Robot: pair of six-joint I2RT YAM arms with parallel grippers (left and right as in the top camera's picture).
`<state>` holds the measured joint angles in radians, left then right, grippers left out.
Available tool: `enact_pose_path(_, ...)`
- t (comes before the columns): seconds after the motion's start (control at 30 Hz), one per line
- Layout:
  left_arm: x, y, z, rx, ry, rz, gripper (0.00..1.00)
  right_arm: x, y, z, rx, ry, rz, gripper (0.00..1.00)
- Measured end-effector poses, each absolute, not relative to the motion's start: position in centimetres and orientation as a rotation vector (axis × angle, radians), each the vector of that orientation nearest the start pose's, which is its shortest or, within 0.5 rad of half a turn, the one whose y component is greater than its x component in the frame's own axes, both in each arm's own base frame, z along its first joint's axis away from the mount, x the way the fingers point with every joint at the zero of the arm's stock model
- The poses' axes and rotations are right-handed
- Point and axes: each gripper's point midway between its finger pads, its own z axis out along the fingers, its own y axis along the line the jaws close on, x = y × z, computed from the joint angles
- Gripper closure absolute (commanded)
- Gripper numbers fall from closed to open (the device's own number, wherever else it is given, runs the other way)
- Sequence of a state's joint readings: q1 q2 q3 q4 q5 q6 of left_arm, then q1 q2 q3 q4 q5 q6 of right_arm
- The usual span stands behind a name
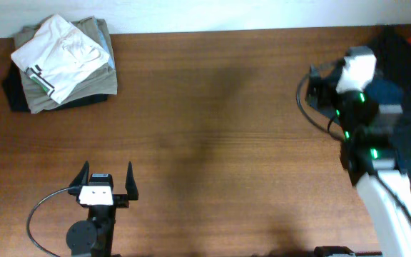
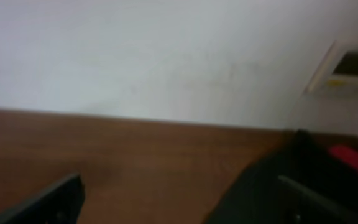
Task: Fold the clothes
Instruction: 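Move the right gripper toward the clothes pile at the right, then grasp the dark green shirt with the right gripper and drag it left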
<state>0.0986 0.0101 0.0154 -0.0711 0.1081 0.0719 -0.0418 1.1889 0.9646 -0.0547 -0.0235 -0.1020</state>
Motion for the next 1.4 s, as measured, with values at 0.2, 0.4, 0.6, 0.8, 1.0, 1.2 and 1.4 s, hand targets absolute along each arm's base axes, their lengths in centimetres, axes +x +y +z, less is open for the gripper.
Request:
enact_pose_path(0.2,24.6,0.7,16.1,0.057,1.637,0.046,0.01,49.5,-4.0,15.7,-0.039,2.364,-0.165,0.01)
enact_pose_path(0.4,24.6,0.6,16.1,0.058,1.636,0.046,0.01,48.3,-10.6,4.0,0.107,2.607,-0.207,0.13)
enact_pose_path(0.6,24.6,0.6,16.1,0.058,1.636,0.046,0.01,48.6,-8.6,1.6,0.065,2.635,-0.043,0.18)
enact_pose_path(0.8,24.6,0.6,16.1,0.058,1.636,0.046,0.01,48.9,-7.3,0.3,0.032,2.647,-0.008,0.23)
enact_pose_path(1.0,24.6,0.6,16.1,0.058,1.635,0.046,0.01,49.1,-7.2,0.3,0.034,2.64,-0.014,0.96)
enact_pose_path(1.2,24.6,0.6,16.1,0.058,1.636,0.046,0.01,51.1,-6.1,6.6,0.128,2.63,0.129,0.96)
enact_pose_path(1.4,24.6,0.6,16.1,0.057,1.637,0.046,0.01,49.3,15.4,28.3,-0.417,2.208,0.434,0.96)
